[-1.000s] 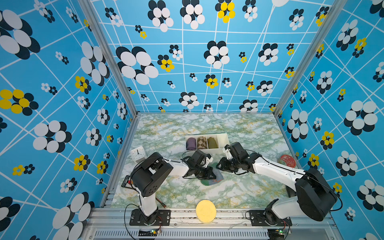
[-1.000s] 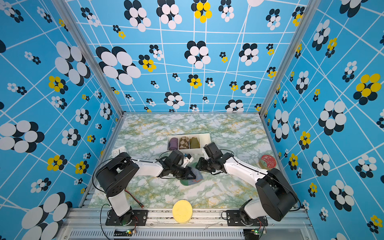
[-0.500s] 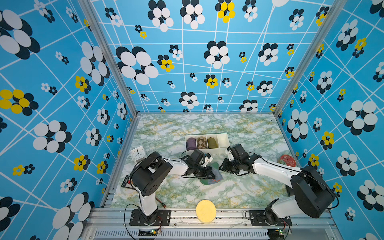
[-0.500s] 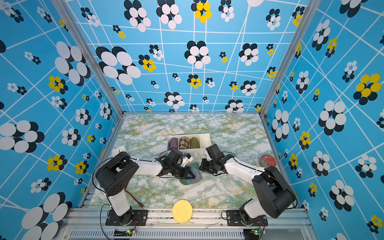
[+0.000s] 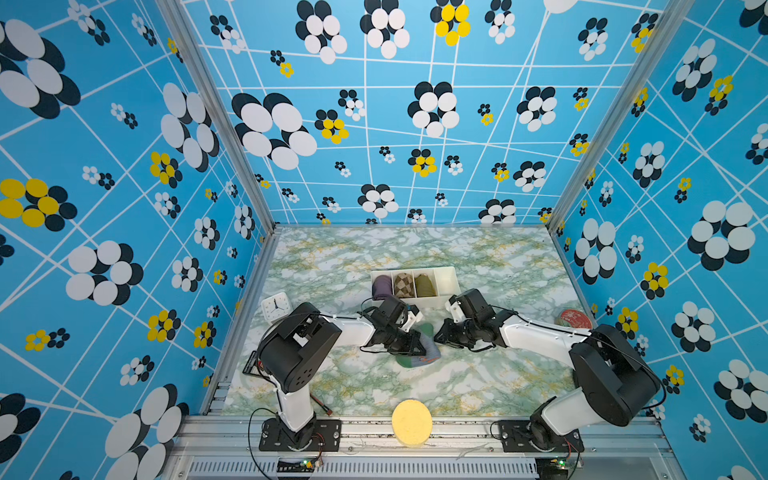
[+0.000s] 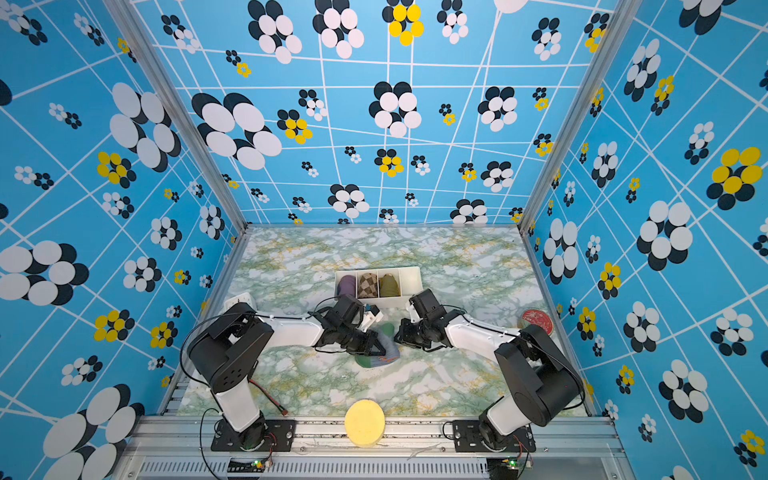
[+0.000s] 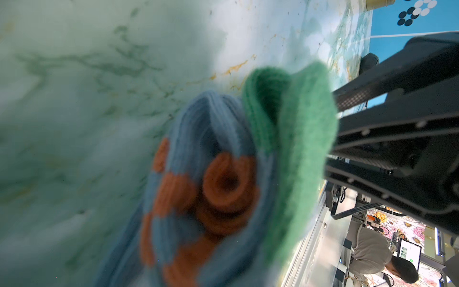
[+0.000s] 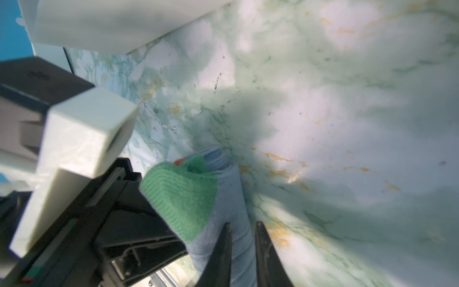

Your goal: Roll the socks

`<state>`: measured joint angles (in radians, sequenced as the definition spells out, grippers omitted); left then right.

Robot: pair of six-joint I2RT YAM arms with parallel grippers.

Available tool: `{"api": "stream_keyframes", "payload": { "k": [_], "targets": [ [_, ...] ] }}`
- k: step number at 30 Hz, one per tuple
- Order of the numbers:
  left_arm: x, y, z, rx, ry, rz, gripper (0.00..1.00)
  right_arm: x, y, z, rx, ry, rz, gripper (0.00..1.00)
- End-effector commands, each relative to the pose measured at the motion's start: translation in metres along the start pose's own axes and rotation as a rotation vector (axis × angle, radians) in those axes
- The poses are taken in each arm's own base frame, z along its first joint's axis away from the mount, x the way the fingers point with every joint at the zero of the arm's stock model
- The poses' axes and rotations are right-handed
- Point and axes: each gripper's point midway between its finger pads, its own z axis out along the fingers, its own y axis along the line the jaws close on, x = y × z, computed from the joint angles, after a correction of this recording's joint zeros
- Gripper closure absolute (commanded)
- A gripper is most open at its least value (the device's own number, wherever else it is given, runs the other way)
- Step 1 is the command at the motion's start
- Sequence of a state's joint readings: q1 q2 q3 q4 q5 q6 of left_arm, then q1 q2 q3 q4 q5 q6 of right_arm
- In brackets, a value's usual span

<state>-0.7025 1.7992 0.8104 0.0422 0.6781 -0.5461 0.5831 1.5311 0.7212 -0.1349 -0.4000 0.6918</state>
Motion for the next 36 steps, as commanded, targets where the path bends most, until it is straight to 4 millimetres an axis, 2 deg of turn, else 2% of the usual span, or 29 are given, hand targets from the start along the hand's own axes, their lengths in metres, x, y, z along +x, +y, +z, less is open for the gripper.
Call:
{"api": "stream_keyframes", "payload": {
  "k": [1, 11, 18, 23, 29, 36],
  "targets": [
    [0.071, 0.098, -0.01, -0.391, 0.179, -0.195, 1.0, 0.007, 0.01, 0.003, -0.059, 0.026, -0.037, 0.81],
    [0.068, 0.097, -0.017, -0.408, 0.194, -0.174, 0.99, 0.013, 0.033, 0.006, -0.139, 0.045, -0.092, 0.81],
    [0.06, 0.09, -0.034, -0.456, 0.178, -0.116, 0.95, 0.017, 0.041, 0.013, -0.16, 0.063, -0.107, 0.81],
    [0.055, 0.086, -0.043, -0.477, 0.171, -0.088, 0.93, 0.019, 0.043, 0.017, -0.163, 0.076, -0.11, 0.75],
    [0.055, 0.085, -0.04, -0.461, 0.179, -0.082, 0.95, 0.017, 0.042, 0.022, -0.143, 0.069, -0.109, 0.74],
    [0.061, 0.093, -0.038, -0.438, 0.182, -0.113, 0.96, 0.016, 0.046, 0.025, -0.176, 0.062, -0.108, 0.62]
  ]
}}
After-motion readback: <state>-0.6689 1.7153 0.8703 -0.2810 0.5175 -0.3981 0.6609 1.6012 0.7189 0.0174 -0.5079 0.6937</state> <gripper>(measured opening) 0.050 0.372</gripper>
